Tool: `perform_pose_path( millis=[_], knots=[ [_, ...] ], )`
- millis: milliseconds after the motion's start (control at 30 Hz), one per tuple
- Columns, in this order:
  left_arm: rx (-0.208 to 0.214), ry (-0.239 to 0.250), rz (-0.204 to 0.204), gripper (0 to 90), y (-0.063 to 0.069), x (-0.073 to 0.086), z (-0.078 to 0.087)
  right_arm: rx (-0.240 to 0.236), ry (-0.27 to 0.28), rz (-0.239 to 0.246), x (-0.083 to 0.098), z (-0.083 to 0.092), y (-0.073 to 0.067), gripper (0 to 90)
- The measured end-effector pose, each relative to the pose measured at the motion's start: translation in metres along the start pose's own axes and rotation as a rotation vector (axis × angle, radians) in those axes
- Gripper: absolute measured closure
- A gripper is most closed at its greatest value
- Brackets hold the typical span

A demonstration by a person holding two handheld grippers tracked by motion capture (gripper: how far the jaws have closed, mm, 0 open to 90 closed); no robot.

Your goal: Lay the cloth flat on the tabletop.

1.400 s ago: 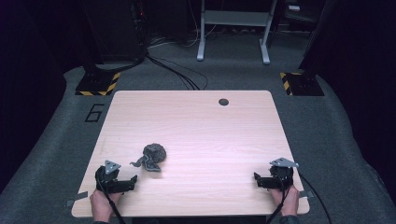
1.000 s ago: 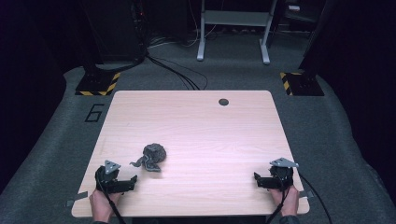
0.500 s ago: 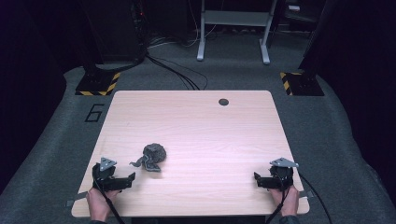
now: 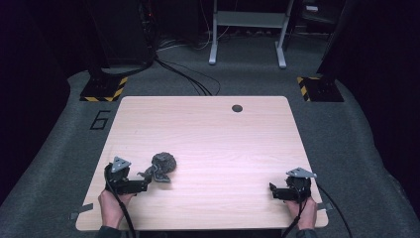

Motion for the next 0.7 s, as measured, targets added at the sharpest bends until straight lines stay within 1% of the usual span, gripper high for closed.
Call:
perform_pose_path(
  millis=[100,167,367,400,467,600,700],
  knots=[
    [0.006,0.001,-0.006,0.0,0.005,-0.008,-0.005,0.000,0.000,0.000,0.000,0.000,0.000,2.9],
    [0.010,-0.006,-0.012,0.0,0.008,-0.012,-0.008,0.000,0.000,0.000,0.000,0.000,0.000,2.9],
    [0.025,-0.020,0.000,0.0,0.011,-0.020,-0.023,0.000,0.000,0.000,0.000,0.000,0.000,2.9],
    [0.025,-0.020,0.000,0.0,0.011,-0.020,-0.023,0.000,0.000,0.000,0.000,0.000,0.000,2.9],
    [0.026,-0.033,0.001,0.1,0.012,-0.023,-0.032,0.000,0.000,0.000,0.000,0.000,0.000,2.9],
    [0.017,-0.045,0.005,0.2,0.013,-0.025,-0.043,0.000,0.001,0.001,0.000,0.000,0.000,2.9],
    [0.000,-0.044,0.015,1.7,0.012,-0.025,-0.050,0.000,0.002,-0.002,0.000,0.000,0.000,2.9]
  ],
)
Point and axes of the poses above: each handheld gripper's, and its own axes: z roughly backward along the jaws, x roughly out of its underside, y roughly to its right, the point moved 10 cm from there along -z, roughly forward along the jaws, and after that the axes turned 14 degrees about -y, right-handed, at the moved point
